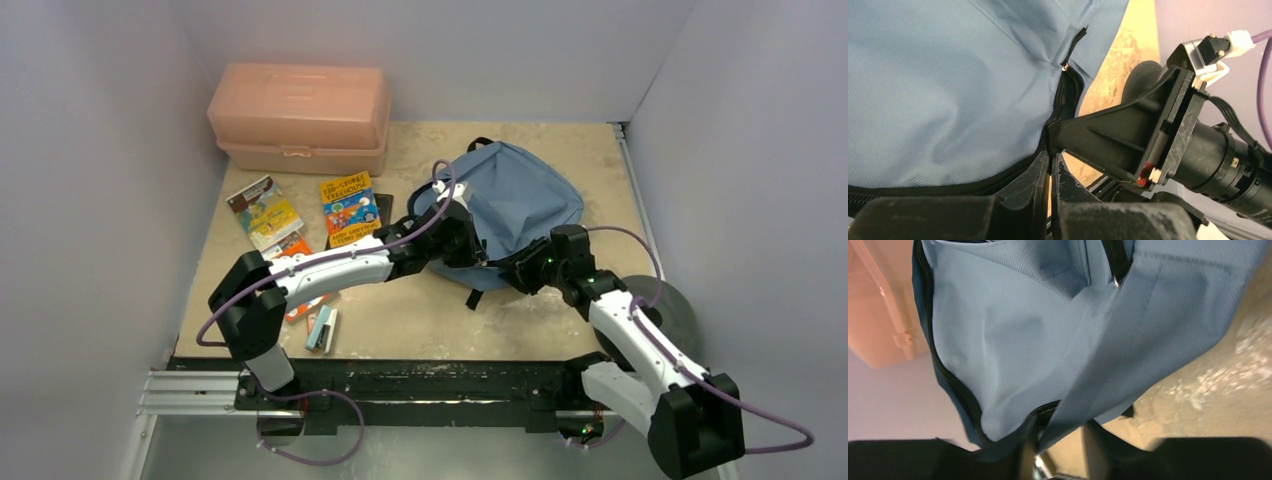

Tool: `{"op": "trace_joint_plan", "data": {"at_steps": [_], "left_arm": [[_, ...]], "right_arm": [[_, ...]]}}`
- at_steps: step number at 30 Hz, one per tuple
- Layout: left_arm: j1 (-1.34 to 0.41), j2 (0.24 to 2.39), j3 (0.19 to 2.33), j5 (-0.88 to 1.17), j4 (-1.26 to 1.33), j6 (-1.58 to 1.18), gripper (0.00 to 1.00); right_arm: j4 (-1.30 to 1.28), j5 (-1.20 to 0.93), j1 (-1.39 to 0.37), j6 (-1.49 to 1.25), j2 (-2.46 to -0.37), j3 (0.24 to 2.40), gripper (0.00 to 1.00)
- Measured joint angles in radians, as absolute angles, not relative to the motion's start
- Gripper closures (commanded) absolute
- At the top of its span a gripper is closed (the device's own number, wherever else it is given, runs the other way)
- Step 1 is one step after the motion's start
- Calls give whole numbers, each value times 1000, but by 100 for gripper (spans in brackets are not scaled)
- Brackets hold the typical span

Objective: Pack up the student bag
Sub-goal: Unzip the student bag at the center of the board.

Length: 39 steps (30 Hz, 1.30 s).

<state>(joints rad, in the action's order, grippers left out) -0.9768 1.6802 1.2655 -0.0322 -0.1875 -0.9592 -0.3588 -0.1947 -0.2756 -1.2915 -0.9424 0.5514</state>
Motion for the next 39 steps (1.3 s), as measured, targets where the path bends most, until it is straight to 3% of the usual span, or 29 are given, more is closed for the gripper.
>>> {"op": "trace_joint_plan", "data": {"at_steps": [1,8,16,18,22,24,28,32,39], "left_arm": [[-976,1679,1260,-33,-189,-958,100],[-957,1613,1156,-68,-210,-931,100],[-670,1484,1077,10,-260,-860,100],[-661,1493,1087,36,-269,-830,100],[-665,1523,1092,120,-245,-810,100],[-671,1538,1092,136,-235,-811,100],[-696,1550,1092,146,-222,-823,100],[-708,1550,1092,150,-209,-826,100],[-708,1547,1080,151,-197,-830,100]], "right_arm": [[-342,-202,-276,-1290,-961,551,100],[-332,-166,-246,-1175,-1038,554,100],[-289,-309,-53,-851,-1090,576,100],[-300,-325,-38,-759,-1149,615,90],[-369,-289,-31,-600,-1237,718,47],[-415,-209,-74,-561,-1213,746,34],[-532,-5,-348,-490,-1085,873,34],[-503,5,-492,-360,-1045,1016,43],[-366,2,-663,-93,-1140,934,45]]}}
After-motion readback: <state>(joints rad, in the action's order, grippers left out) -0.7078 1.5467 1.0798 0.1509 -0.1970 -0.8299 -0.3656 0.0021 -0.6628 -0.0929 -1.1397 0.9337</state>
